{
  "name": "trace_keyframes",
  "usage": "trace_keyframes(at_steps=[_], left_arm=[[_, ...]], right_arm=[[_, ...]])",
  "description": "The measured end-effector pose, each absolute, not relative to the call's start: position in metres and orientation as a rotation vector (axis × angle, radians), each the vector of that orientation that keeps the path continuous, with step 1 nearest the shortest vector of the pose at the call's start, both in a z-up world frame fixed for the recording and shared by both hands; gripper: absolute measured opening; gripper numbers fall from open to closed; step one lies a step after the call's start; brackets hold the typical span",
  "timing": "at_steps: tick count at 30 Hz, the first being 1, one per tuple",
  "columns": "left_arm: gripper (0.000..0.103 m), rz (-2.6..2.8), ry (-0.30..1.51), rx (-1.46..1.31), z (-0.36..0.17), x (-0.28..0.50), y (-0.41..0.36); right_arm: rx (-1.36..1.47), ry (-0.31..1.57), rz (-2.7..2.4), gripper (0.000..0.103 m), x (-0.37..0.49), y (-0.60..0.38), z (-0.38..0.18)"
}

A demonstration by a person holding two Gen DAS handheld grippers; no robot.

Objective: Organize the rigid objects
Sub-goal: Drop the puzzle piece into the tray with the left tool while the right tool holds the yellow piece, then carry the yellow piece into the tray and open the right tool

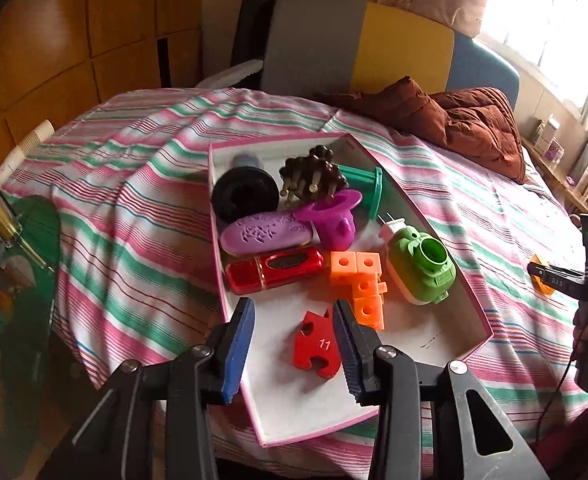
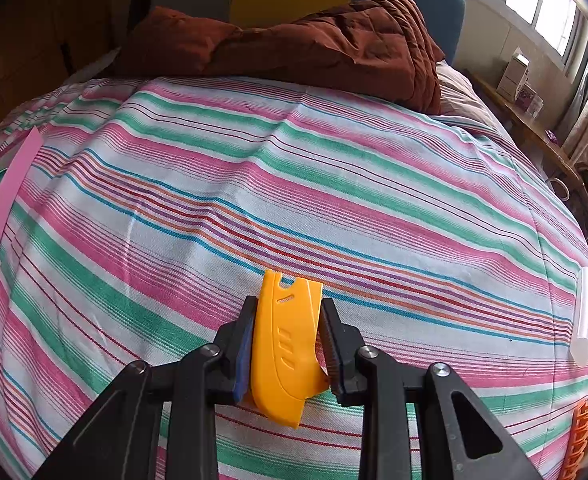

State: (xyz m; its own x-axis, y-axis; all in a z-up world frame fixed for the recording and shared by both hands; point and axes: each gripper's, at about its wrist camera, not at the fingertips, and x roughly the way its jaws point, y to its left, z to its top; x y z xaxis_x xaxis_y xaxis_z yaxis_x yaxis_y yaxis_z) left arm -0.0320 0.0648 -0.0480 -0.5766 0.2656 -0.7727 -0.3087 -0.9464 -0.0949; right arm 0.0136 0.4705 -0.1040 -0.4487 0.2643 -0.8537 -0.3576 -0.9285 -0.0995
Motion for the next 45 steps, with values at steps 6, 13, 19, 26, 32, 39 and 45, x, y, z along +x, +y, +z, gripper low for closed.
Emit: trace_keyframes(at_steps=[6,13,19,26,32,39,45], left_arm=[[0.041,2.56,0.061,-1.22,-0.04,-0.03,0.058],[0.043,2.564,0.036,-1.227,-0.04,-0.03,0.051],[0.043,2.571,0.025,-1.223,-0.04,-0.029,0.048],[0.044,2.575,0.015,-1.235,-0.043,-0.029,0.044],[0.044,2.581,0.004,-1.242,-0.045,-0.029,0.039],[0.047,2.621,-0.027,-1.263,-0.047,-0.033,0.024],[0.047,2.635,-0.035,-1.281,-0.05,-0.034,0.017]], right_arm=[[-1.391,0.144,2.397,0.029,0.014,0.469,-0.104],[-1.432,0.193,2.374,0.029,0.016,0.467,-0.101],[-1.485,0.279,2.315,0.029,0.018,0.466,-0.097],[-1.535,0.425,2.312,0.03,0.028,0.451,-0.093],[-1.579,0.382,2.385,0.029,0.034,0.416,-0.089],[-1.463,0.438,2.602,0.029,0.038,0.373,-0.053],[-1.438,0.334,2.919,0.029,0.018,0.296,-0.018]])
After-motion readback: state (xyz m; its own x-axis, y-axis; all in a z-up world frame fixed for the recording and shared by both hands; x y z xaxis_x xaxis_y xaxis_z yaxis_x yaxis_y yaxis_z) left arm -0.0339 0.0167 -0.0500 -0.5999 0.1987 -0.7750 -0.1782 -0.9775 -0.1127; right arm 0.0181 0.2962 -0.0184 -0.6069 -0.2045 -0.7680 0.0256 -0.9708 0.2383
